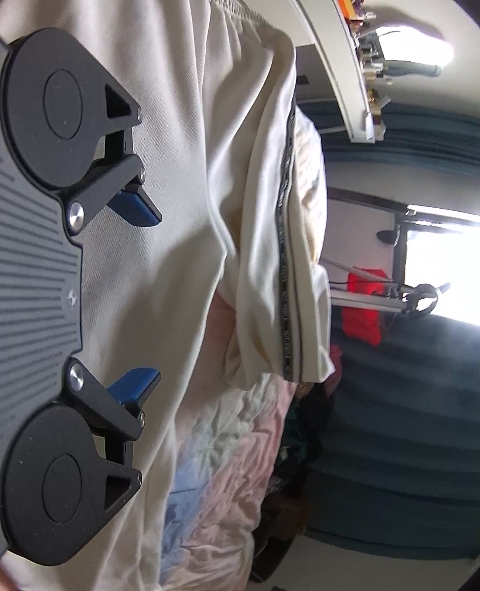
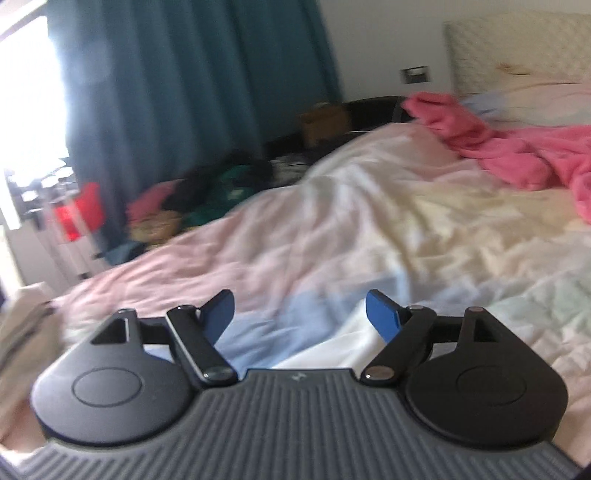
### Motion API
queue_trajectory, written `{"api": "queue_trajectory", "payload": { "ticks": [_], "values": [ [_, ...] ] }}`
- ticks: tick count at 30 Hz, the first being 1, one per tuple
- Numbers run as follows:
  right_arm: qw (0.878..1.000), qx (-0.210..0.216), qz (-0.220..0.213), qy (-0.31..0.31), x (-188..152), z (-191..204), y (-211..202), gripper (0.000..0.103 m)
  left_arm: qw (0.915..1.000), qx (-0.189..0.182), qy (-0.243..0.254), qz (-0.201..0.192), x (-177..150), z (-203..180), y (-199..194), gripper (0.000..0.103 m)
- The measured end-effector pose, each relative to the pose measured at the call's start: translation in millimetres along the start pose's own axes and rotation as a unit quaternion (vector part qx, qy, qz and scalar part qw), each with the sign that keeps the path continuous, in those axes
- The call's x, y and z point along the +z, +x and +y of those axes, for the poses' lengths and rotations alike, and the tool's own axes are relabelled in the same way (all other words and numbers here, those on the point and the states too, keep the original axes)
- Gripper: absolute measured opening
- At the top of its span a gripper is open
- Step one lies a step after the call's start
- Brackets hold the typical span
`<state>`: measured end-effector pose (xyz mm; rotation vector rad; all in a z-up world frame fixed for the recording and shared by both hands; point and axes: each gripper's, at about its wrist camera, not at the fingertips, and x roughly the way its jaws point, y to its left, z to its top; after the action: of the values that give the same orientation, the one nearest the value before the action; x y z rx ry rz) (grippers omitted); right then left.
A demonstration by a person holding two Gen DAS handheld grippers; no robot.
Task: Fold clothes
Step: 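Release the cuff with the right gripper and move the left gripper to the striped edge, then grasp the striped side edge with the left gripper and lift it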
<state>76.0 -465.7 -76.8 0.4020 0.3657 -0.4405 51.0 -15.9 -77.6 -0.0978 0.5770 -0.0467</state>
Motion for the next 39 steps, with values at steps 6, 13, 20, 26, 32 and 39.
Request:
{"api": "queue_trajectory", "payload": {
  "ticks": [6, 13, 20, 26, 32, 39],
  "values": [
    [0.995, 0.091, 0.029, -0.041, -9, 60, -35, 0.080, 0.9998, 0.001, 0.001, -0.018, -1, 3, -21, 0.086],
    [0.989, 0.121, 0.069, -0.056, -37, 112, -73, 0.080, 0.9995, -0.010, 0.024, -0.016, -9, 0, -26, 0.087],
    [0.990, 0.111, 0.077, -0.037, -62, 121, -85, 0.080, 0.9948, -0.006, 0.100, -0.021, 8, -35, 24, 0.089],
    [0.997, 0.070, 0.030, 0.003, -52, 102, -66, 0.080, 0.9899, 0.022, 0.130, -0.052, 55, -95, 107, 0.103],
    [0.998, 0.033, 0.027, 0.049, -52, 79, -29, 0.080, 0.9790, 0.150, 0.135, -0.026, 108, -145, 219, 0.103],
    [0.995, 0.019, 0.023, 0.096, -65, 56, 20, 0.080, 0.9693, 0.220, 0.107, -0.024, 140, -130, 285, 0.097]
  ]
}}
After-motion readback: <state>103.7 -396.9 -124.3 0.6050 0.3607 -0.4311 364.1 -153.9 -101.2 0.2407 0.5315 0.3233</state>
